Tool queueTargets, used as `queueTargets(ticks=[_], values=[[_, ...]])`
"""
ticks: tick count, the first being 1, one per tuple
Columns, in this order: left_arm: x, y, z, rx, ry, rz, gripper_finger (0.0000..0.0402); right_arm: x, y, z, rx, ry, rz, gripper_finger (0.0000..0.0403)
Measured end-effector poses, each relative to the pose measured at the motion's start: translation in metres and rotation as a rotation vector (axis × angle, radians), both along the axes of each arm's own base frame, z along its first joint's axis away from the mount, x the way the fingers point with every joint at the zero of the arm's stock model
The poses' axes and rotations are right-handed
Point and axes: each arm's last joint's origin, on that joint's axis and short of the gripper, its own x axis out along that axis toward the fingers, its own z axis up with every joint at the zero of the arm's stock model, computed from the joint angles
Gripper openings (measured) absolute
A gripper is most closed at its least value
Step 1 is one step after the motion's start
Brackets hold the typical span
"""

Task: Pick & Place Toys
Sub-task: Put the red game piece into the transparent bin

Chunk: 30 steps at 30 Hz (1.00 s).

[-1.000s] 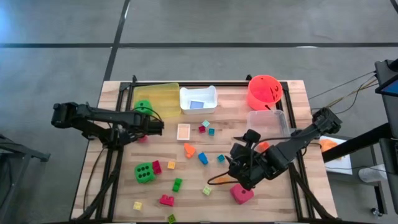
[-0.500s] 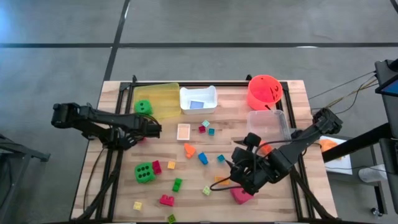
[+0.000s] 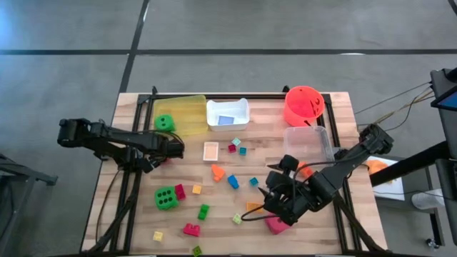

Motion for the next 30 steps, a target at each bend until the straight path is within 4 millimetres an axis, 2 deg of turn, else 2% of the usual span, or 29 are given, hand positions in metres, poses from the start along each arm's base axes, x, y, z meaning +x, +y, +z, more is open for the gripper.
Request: queueTargets(ticks=[9,15,20,24,30], values=[[0.003,0.000,0.003,-0.001,-0.003,-0.050,0.0153,0.000,0.002,0.000,0.027,0.002,0.007,0.0389],[0.013,0.001,0.007,-0.003,-0.062,-0.182,0.0153,0.000,0.002,0.000,0.026,0.002,0.008,0.0389],[0.027,0.002,0.023,0.033,-0.096,-0.378,0.0153,0.000,0.002,-0.001,0.015,0.009,0.017,0.0389],[0.043,-0.001,0.040,0.104,-0.138,-0.573,0.0153,-0.001,0.000,-0.005,-0.064,0.000,0.012,0.0389],[0.078,-0.020,0.063,0.270,-0.360,-1.068,0.0153,-0.001,-0.003,-0.014,-0.251,0.010,0.045,0.0389]])
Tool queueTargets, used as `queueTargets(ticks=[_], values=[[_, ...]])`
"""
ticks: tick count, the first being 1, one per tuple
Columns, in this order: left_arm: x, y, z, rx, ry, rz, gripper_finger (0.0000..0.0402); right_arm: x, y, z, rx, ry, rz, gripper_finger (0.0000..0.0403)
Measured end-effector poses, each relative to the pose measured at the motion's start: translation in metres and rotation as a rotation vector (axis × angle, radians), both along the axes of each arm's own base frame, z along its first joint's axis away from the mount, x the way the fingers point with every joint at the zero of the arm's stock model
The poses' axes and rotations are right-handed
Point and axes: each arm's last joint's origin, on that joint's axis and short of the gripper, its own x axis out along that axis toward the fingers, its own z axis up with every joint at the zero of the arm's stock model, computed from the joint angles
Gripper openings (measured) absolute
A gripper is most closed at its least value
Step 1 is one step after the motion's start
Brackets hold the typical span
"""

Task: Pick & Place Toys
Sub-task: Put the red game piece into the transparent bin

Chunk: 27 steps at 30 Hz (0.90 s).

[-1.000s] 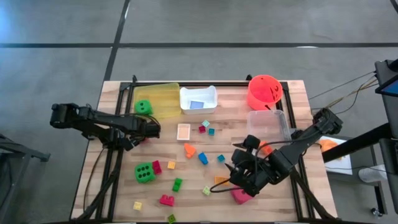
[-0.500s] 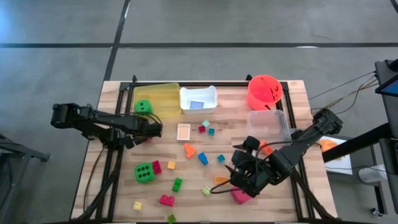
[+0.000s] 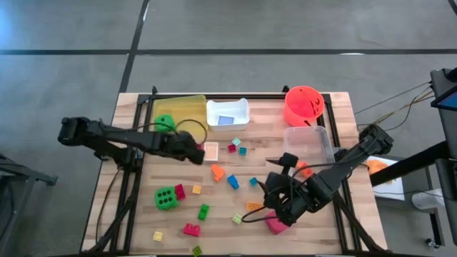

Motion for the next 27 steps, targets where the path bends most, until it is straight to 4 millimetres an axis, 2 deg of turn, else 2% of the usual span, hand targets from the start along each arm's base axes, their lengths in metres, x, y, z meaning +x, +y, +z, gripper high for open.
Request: queueTargets(ticks=[3,7,12,17,19,22,27], values=[[0.012,-0.014,0.009,0.023,-0.130,-0.202,0.0153,0.003,0.000,0.000,-0.037,-0.015,0.014,0.0389],[0.025,-0.027,0.021,0.027,-0.316,-0.379,0.0153,0.010,0.003,0.002,-0.114,-0.002,0.102,0.0389],[0.034,-0.034,0.034,0.003,-0.497,-0.553,0.0153,0.029,0.008,0.008,-0.236,-0.019,0.252,0.0389],[0.037,-0.039,0.042,-0.051,-0.606,-0.686,0.0153,0.042,0.006,0.016,-0.338,0.015,0.407,0.0389],[0.038,-0.040,0.045,-0.049,-0.637,-0.721,0.0153,0.048,0.001,0.018,-0.321,-0.003,0.423,0.0389],[0.039,-0.040,0.046,-0.005,-0.645,-0.765,0.0153,0.060,-0.015,0.023,-0.238,-0.088,0.327,0.0389],[0.039,-0.037,0.045,0.190,-0.624,-0.794,0.0153,0.074,-0.048,0.033,0.144,-0.249,0.155,0.0389]])
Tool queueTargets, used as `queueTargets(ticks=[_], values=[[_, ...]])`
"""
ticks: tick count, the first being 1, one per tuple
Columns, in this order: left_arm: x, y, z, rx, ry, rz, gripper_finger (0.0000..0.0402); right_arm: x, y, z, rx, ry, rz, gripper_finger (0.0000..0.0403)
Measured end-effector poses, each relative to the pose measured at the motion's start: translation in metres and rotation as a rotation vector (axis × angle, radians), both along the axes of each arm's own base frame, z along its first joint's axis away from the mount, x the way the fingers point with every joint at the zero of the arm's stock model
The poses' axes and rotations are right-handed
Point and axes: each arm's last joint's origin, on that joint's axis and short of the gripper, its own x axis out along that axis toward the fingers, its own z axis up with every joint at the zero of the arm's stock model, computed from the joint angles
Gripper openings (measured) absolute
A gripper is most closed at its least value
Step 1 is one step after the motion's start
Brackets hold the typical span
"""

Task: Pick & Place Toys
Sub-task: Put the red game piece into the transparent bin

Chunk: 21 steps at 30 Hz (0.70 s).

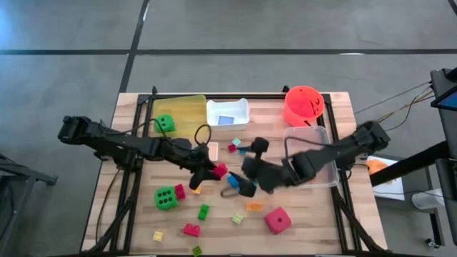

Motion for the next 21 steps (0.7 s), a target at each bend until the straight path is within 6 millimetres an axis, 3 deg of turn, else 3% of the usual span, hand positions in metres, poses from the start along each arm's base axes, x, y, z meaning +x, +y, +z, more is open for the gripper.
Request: queueTargets(ticks=[3,5,8,13,21], values=[[0.001,0.003,0.001,0.092,-0.027,0.039,0.0153,0.004,-0.016,0.004,0.185,0.020,-0.007,0.0389],[0.002,0.004,0.004,0.135,-0.037,0.095,0.0153,0.007,-0.021,0.005,0.218,0.023,-0.035,0.0389],[0.004,0.009,0.008,0.160,-0.041,0.210,0.0153,0.006,-0.025,0.007,0.189,0.014,-0.089,0.0389],[0.005,0.019,0.013,0.061,0.000,0.381,0.0153,0.005,-0.033,0.006,0.136,0.027,-0.159,0.0389],[0.011,0.021,0.023,0.028,-0.032,0.401,0.0153,0.009,-0.052,0.007,0.073,0.045,-0.207,0.0389]])
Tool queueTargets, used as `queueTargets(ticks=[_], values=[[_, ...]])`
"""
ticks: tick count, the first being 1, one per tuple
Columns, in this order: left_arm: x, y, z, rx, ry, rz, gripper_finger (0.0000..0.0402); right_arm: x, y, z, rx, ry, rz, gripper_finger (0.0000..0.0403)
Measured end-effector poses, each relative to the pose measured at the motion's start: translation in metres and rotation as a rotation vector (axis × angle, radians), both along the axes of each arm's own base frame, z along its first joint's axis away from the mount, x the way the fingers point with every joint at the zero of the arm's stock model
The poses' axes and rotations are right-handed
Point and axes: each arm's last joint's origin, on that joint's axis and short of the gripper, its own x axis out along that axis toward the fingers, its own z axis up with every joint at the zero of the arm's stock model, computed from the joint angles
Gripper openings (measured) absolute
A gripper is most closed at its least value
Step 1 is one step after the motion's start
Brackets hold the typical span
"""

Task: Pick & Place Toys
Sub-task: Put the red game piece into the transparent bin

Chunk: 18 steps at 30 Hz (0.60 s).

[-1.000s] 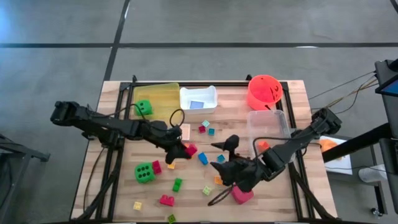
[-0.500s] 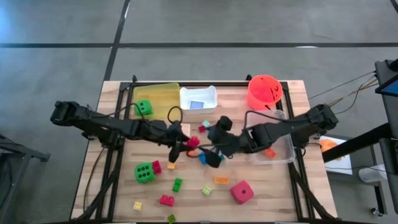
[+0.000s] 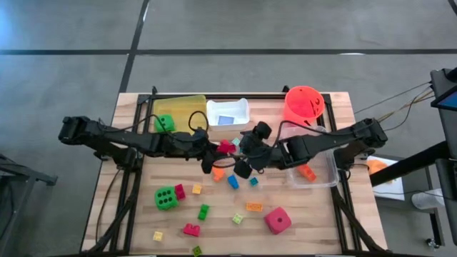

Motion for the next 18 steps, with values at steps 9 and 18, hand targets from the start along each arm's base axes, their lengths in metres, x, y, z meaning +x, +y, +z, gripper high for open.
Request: queueTargets(ticks=[9,18], values=[[0.011,-0.001,0.015,0.068,0.031,-0.053,0.0153,0.002,-0.009,0.001,-0.054,0.036,0.012,0.0389],[0.012,-0.002,0.017,0.065,0.005,-0.091,0.0153,0.003,-0.016,0.000,-0.066,0.053,0.012,0.0389]])
